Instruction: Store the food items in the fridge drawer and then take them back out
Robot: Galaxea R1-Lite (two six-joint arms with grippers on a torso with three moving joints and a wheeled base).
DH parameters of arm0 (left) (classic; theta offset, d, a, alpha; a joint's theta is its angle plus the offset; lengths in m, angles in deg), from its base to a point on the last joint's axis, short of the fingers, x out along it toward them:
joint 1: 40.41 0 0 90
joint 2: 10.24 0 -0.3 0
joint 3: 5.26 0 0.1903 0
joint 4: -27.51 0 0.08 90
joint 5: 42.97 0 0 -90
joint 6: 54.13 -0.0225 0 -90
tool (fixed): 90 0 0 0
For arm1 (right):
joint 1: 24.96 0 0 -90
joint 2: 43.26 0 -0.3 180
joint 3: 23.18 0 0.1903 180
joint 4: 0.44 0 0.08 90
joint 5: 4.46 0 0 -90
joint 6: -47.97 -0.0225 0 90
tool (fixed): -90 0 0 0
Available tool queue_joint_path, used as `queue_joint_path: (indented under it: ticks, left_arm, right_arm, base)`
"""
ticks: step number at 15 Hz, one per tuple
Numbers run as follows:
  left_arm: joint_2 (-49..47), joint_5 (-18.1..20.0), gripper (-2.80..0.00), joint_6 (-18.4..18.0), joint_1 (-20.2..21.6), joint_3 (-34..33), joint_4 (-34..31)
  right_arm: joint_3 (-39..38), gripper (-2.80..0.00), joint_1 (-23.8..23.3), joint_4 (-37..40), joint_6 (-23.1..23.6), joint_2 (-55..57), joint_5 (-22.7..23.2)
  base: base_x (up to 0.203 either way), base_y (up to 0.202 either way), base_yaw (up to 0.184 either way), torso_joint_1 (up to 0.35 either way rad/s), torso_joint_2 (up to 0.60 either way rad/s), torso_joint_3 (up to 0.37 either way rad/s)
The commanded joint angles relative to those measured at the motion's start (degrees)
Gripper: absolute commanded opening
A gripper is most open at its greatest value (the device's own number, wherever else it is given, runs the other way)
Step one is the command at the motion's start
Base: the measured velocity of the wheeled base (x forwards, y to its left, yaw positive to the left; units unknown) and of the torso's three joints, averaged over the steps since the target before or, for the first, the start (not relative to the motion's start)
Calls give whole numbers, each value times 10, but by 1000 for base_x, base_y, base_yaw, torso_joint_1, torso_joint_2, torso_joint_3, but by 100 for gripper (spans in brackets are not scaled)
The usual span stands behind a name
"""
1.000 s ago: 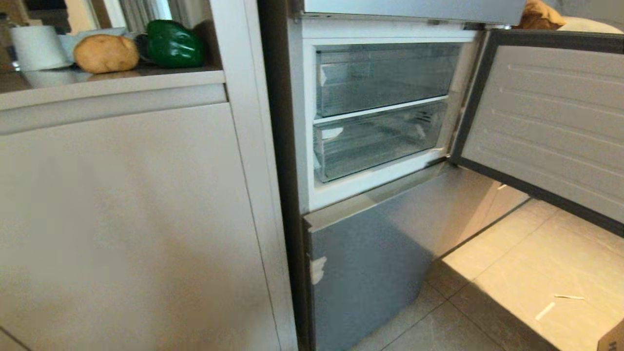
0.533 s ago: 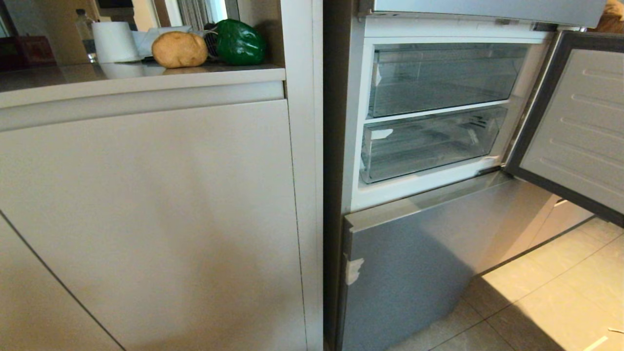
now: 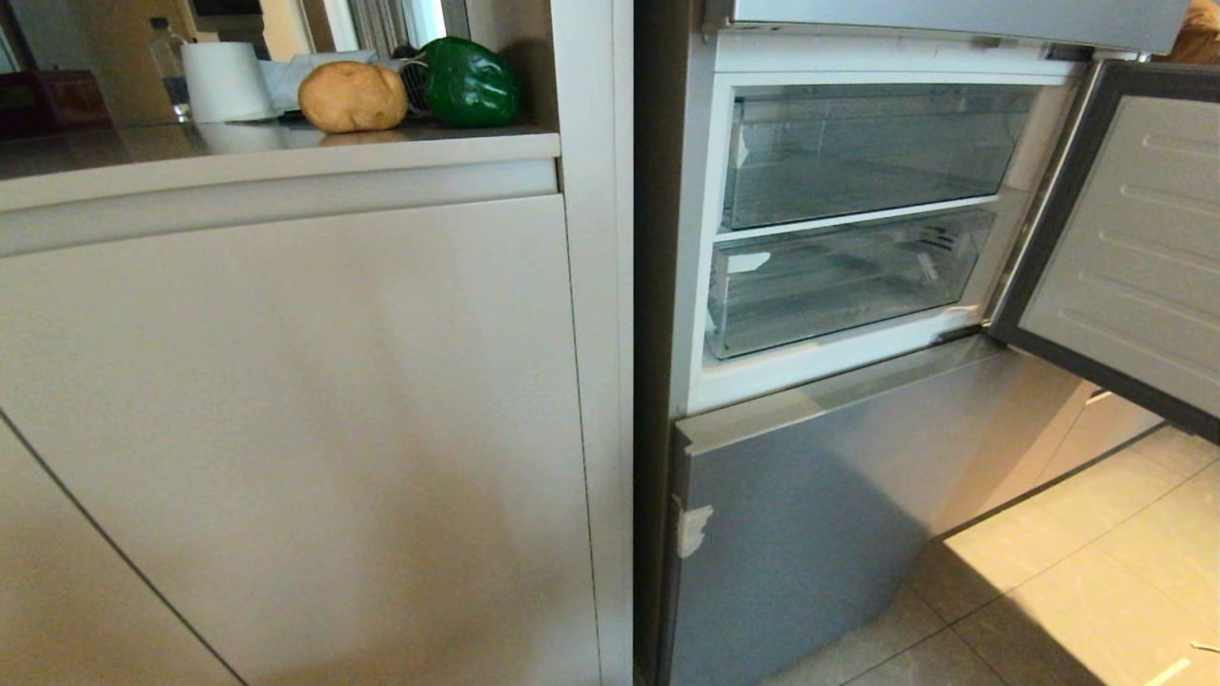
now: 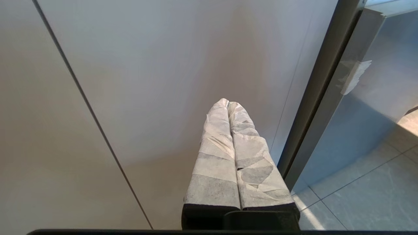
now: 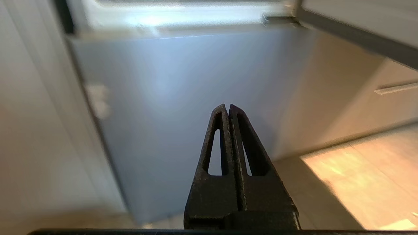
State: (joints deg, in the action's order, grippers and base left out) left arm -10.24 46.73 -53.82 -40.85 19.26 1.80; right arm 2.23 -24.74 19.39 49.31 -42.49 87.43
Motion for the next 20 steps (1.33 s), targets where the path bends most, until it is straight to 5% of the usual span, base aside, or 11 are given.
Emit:
queue_joint_path:
  ticks: [1,2,3,6,14,18,20]
  left_arm:
    - [-1,0,-280,0,0,0,0]
    - [-1,0,-280,0,0,0,0]
    - [-1,0,-280,0,0,0,0]
    - [-1,0,-280,0,0,-1,0]
    - [-1,0,-280,0,0,0,0]
    - [-1,0,-280,0,0,-1,0]
    - [-1,0,-280,0,0,0,0]
  right_arm:
    - [25,-280,1,7,-13,49,24]
    - [43,-280,1,11,-29,102,42]
    - [62,0,2,12,-41,159,57]
    - [116,0,5,-21,-61,331,119]
    - [256,0,8,-299,-60,743,309]
    - [316,0,26,-393,-16,876,319]
    - [350,0,64,-421,-1,938,270]
  base:
    - [0,0,0,0,0,0]
    - [0,0,0,0,0,0]
    - [0,0,0,0,0,0]
    - [0,0,0,0,0,0]
    - [0,0,0,0,0,0]
    - [0,0,0,0,0,0]
    - [0,0,0,0,0,0]
